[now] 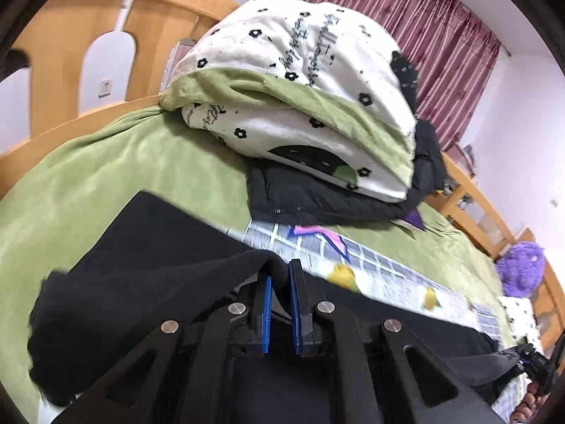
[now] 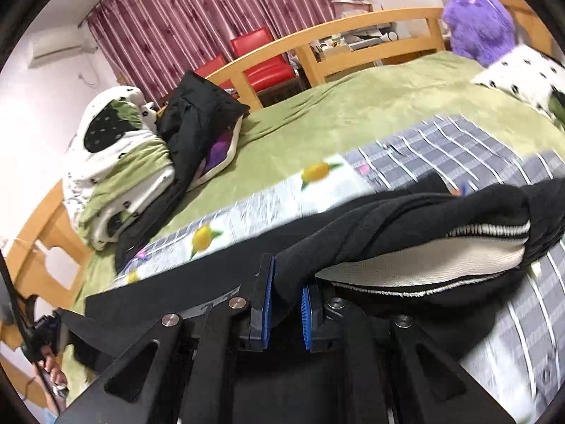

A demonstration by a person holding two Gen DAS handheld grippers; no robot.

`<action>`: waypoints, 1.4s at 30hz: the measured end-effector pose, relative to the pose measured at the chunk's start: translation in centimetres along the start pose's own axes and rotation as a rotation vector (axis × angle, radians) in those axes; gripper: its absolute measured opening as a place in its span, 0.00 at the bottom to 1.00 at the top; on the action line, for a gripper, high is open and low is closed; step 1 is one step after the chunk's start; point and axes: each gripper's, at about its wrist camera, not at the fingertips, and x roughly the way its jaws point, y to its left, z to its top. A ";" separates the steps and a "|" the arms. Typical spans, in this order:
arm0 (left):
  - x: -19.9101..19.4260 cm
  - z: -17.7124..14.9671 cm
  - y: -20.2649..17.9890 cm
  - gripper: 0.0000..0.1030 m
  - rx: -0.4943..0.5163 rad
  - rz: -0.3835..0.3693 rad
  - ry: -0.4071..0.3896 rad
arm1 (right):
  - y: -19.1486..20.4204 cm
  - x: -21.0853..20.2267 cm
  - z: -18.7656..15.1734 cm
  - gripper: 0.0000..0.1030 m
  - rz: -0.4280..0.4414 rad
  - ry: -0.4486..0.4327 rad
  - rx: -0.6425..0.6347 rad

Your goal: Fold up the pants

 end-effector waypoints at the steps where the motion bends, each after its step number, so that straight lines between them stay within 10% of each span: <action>1: 1.1 0.0 -0.1 0.09 0.003 0.014 0.006 | 0.0 1.5 0.6 0.14 -0.006 0.009 0.013; 5: 5.6 -0.4 -0.8 0.16 0.025 0.117 0.119 | -0.7 6.0 0.6 0.42 -0.069 0.069 0.023; 9: 3.5 -1.7 -1.4 0.57 0.088 0.120 0.082 | -0.6 4.7 -1.8 0.46 -0.105 0.087 -0.040; 12: -0.3 -3.0 -1.4 0.68 0.130 0.104 0.045 | -1.0 1.7 -4.6 0.55 -0.122 0.093 -0.087; 24: -8.0 -12.2 7.0 0.68 0.052 0.157 0.187 | -7.0 -5.1 -16.2 0.57 -0.089 0.199 0.059; 33: -4.1 -8.1 6.7 0.67 0.055 0.169 0.112 | -6.1 -3.7 -15.5 0.57 -0.072 0.173 0.079; 38: 1.0 -6.5 7.1 0.19 0.071 0.222 0.180 | -5.4 -3.4 -15.6 0.57 -0.094 0.167 0.054; 42: 0.4 0.0 6.7 0.21 0.043 0.278 -0.028 | -5.0 -3.4 -15.5 0.57 -0.117 0.174 0.036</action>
